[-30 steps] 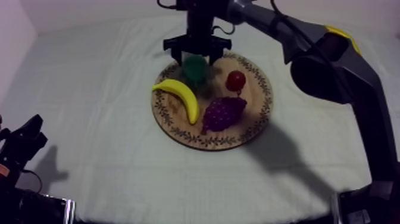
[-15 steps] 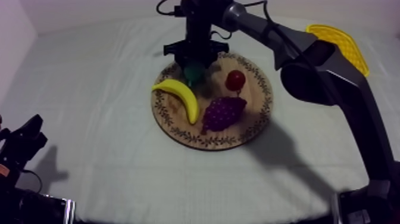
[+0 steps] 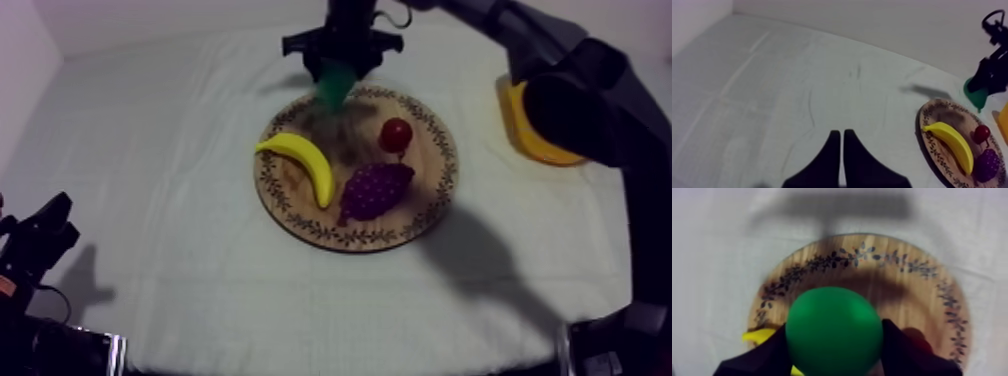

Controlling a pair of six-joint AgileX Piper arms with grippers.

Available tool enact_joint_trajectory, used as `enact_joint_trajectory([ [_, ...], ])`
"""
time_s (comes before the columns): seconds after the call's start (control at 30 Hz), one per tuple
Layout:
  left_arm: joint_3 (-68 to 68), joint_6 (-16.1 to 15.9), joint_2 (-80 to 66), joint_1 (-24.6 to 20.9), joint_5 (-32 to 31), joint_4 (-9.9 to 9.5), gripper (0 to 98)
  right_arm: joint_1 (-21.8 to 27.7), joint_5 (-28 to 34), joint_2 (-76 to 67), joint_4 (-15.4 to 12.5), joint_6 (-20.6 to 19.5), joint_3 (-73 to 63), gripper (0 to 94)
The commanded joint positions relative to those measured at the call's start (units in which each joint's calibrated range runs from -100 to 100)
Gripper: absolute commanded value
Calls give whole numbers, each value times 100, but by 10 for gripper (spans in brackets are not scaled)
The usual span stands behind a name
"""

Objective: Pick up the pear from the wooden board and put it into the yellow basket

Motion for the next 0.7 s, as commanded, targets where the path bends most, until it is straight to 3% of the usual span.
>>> enact_joint_trajectory([
  [0.0, -2, 0, 2, 0, 0, 1, 1, -9, 11, -862, 6, 58, 278, 366],
  [0.3, -2, 0, 2, 0, 0, 1, 1, 185, 13, -2694, 11, 298, 1285, 369],
  [0.67, -2, 0, 2, 0, 0, 1, 1, 1317, -26, -3817, 28, 656, 2435, 379],
])
